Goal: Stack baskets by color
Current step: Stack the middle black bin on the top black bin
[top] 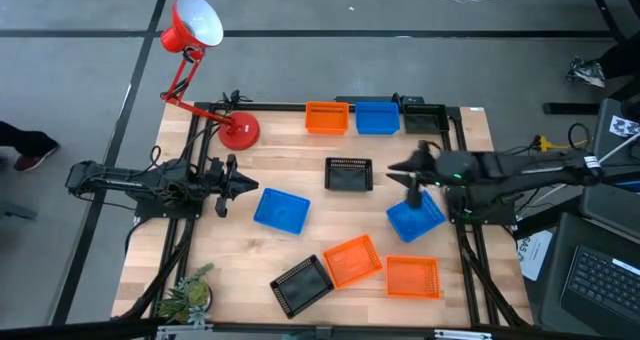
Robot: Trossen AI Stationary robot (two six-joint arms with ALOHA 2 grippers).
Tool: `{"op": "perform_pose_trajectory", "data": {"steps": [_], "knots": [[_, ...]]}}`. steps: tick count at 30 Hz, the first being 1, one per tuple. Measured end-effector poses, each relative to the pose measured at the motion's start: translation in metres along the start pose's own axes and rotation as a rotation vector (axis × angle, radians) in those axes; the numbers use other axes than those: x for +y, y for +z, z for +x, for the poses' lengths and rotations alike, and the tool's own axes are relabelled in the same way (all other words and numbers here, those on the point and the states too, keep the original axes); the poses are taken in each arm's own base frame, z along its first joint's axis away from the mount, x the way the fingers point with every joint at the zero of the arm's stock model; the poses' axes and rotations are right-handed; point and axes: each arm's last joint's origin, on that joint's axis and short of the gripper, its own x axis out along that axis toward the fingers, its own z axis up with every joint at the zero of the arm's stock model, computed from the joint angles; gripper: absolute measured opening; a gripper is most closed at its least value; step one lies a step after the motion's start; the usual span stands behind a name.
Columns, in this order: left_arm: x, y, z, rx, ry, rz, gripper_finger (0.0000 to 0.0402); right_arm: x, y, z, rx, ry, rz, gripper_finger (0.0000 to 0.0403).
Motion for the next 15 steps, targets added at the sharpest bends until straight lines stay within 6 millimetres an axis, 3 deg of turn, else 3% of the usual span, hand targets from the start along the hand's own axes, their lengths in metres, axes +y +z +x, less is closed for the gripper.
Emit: {"op": "perform_pose_trajectory", "data": {"steps": [5, 10, 15], "knots": [[0.0, 0.0, 0.0, 0.0, 0.0, 0.0, 0.0031, -0.016, 0.036, 0.045, 0.266, -0.104, -0.044, 0.0106], [0.0, -0.001, 0.0, 0.008, 0.002, 0.0, 0.0031, -0.035, 0.068, 0.094, 0.397, 0.006, -0.137, 0.0106], [0.002, -0.006, 0.0, 0.062, 0.018, -0.004, 0.0031, -0.04, 0.065, 0.134, 0.483, 0.183, -0.302, 0.0106]]}}
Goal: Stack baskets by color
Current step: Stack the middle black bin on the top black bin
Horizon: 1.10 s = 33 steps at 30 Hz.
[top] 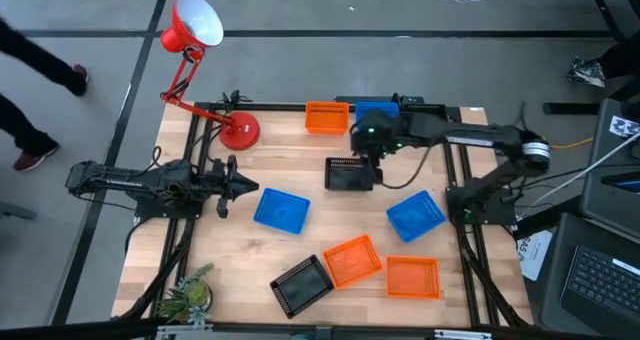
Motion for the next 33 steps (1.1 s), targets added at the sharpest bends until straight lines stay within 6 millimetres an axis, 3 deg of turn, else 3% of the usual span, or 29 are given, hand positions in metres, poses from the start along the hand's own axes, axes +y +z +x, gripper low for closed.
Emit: {"op": "perform_pose_trajectory", "data": {"steps": [6, 12, 16, 20, 27, 33], "knots": [[0.001, -0.003, 0.0, 0.032, 0.009, 0.007, 0.0031, -0.006, -0.003, 0.044, 0.087, 0.014, -0.003, 0.0106], [0.001, -0.003, 0.0, 0.032, 0.01, 0.009, 0.0031, -0.011, -0.003, 0.07, 0.099, -0.042, -0.01, 0.0106], [0.001, -0.003, 0.0, 0.031, 0.009, 0.01, 0.0031, -0.018, -0.007, 0.072, 0.14, -0.11, -0.08, 0.0106], [0.001, -0.003, 0.0, 0.032, 0.009, 0.01, 0.0031, -0.025, -0.014, 0.067, 0.169, -0.043, -0.11, 0.0106], [0.002, -0.005, 0.0, 0.054, 0.016, 0.011, 0.0031, -0.04, -0.023, 0.061, 0.191, 0.004, -0.012, 0.0106], [0.002, -0.007, 0.0, 0.075, 0.022, 0.012, 0.0031, -0.042, -0.024, 0.06, 0.195, 0.004, 0.012, 0.0106]]}}
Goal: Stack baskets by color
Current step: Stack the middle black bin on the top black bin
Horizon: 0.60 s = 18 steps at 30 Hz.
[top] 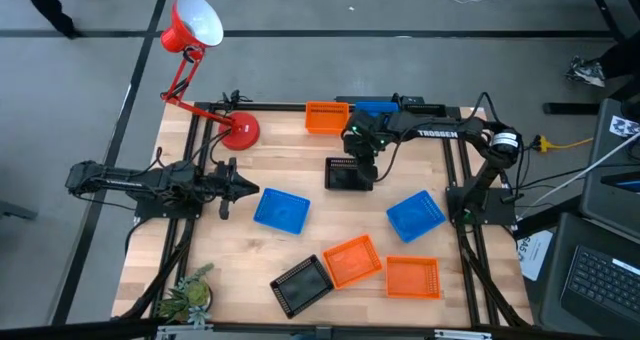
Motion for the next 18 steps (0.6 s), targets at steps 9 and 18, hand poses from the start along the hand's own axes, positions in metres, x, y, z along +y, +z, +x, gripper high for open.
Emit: {"op": "perform_pose_trajectory", "data": {"steps": [9, 18], "knots": [[0.0, 0.0001, 0.0, -0.001, 0.0, 0.0, 0.0031, 0.0004, 0.0012, 0.0, -0.016, 0.014, -0.001, 0.0106], [0.0, 0.0001, 0.0, -0.001, -0.001, -0.001, 0.0031, -0.0031, 0.0031, 0.0074, -0.012, -0.042, 0.019, 0.0106]]}}
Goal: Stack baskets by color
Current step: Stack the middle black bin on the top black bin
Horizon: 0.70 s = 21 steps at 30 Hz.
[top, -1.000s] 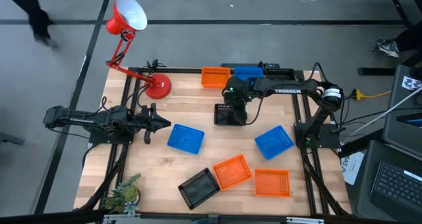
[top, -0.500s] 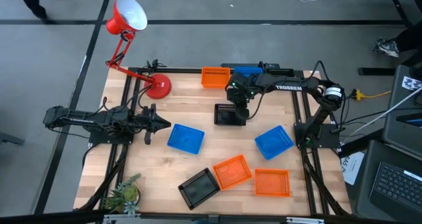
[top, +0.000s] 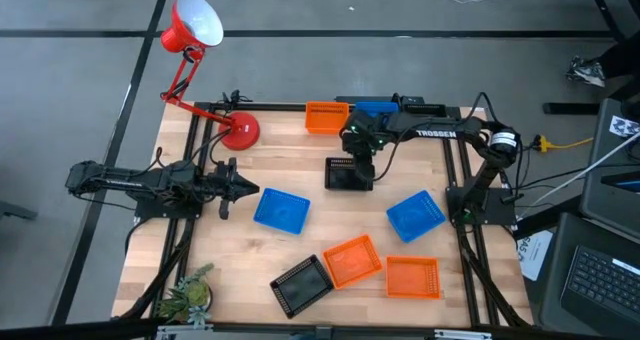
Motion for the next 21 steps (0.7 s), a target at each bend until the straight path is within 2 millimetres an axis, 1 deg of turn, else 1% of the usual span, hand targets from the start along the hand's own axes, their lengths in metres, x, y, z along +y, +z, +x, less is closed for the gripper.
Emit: {"op": "perform_pose_trajectory", "data": {"steps": [4, 8, 15, 17, 19, 20, 21], "knots": [[0.0, 0.0, 0.0, -0.003, -0.001, 0.0, 0.0031, -0.001, -0.002, 0.011, 0.037, 0.005, 0.009, 0.0106], [0.0, 0.0, 0.0, -0.003, -0.001, -0.001, 0.0031, -0.003, -0.004, 0.02, 0.067, -0.033, 0.01, 0.0106], [0.0, 0.0, 0.0, -0.001, -0.002, 0.0, 0.0031, -0.001, -0.008, 0.038, 0.124, -0.007, 0.055, 0.0104], [0.0, 0.0, 0.0, -0.001, -0.002, 0.0, 0.0031, 0.001, -0.008, 0.04, 0.128, -0.006, 0.062, 0.0091], [0.0, 0.0, 0.0, -0.001, -0.003, 0.0, 0.0031, 0.005, -0.007, 0.039, 0.135, -0.014, 0.061, 0.0054], [0.0, 0.0, 0.0, 0.0, -0.003, 0.0, 0.0031, 0.009, -0.006, 0.036, 0.142, -0.017, 0.051, 0.0029], [0.0, 0.0, 0.0, 0.0, -0.003, 0.0, 0.0031, 0.012, -0.005, 0.03, 0.141, -0.019, 0.034, 0.0016]]}}
